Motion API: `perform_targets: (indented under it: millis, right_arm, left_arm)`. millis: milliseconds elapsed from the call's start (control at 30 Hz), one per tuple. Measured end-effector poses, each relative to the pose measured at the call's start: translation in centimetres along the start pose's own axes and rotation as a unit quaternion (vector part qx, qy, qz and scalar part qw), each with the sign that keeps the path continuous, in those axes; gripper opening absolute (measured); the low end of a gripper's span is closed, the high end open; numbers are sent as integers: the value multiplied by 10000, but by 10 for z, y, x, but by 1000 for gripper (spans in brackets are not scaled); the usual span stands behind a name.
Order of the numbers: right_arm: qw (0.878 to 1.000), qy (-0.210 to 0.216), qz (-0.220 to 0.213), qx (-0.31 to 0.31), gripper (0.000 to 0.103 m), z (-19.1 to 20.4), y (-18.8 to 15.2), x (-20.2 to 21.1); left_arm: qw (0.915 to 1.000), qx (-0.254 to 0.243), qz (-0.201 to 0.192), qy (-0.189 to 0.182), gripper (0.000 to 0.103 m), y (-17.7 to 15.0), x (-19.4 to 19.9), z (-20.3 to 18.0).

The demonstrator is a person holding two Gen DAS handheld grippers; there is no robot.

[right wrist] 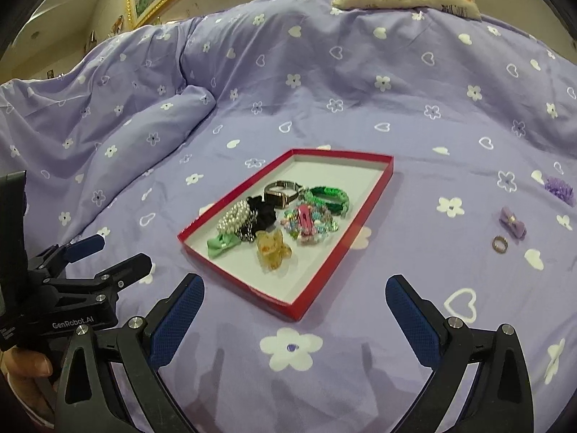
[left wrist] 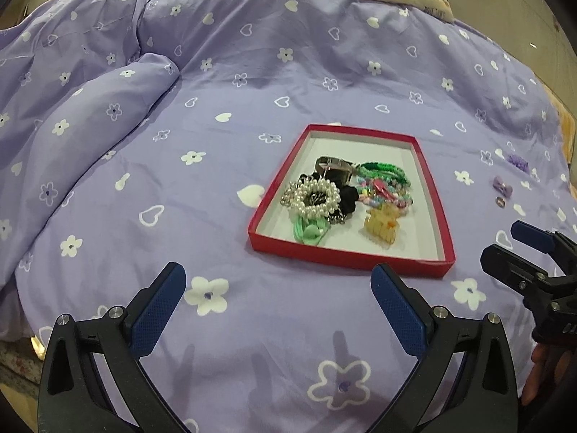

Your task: Organize jewelry

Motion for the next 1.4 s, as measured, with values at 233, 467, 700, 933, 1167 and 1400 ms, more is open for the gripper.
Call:
perform_targets:
  millis: [233, 467, 700, 933, 1167, 1400]
  right_arm:
    - [9999, 17, 82, -85, 102, -1, -10, -4]
    - [9999, 33, 124, -74, 102, 2, -14, -6]
    - [9998, 81, 111, -156, 102, 1, -18, -5]
    - [9998, 146, 11, -138, 102, 6, -13, 2]
    - [9997, 183, -128, -79, 102, 12, -9, 6]
    - [9997, 198, -134, -94, 102, 12, -11, 4]
  left_arm:
    - [9999, -96, -24, 94, 103, -6, 1, 0]
    - [9999, -45, 10, 124, 103, -10, 1, 2]
    - [9999, 53, -83, 135, 103, -8, 7, 8]
    - [9997, 89, -183, 127, 103, -5, 15, 10]
    - [9995, 174, -220, 130, 103, -3, 18, 12]
    - [9994, 185, -245, 137, 103, -3, 20, 12]
Point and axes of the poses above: each gripper's, at about its wrist camera, not at the fingertips, and x roughly against the way its jaws point, z to its left, y to its top, the point moved 9 cm from there along -x, roughly the way its jaws point, and after that the axes turned 15 degrees about y, right-handed, at the moved point
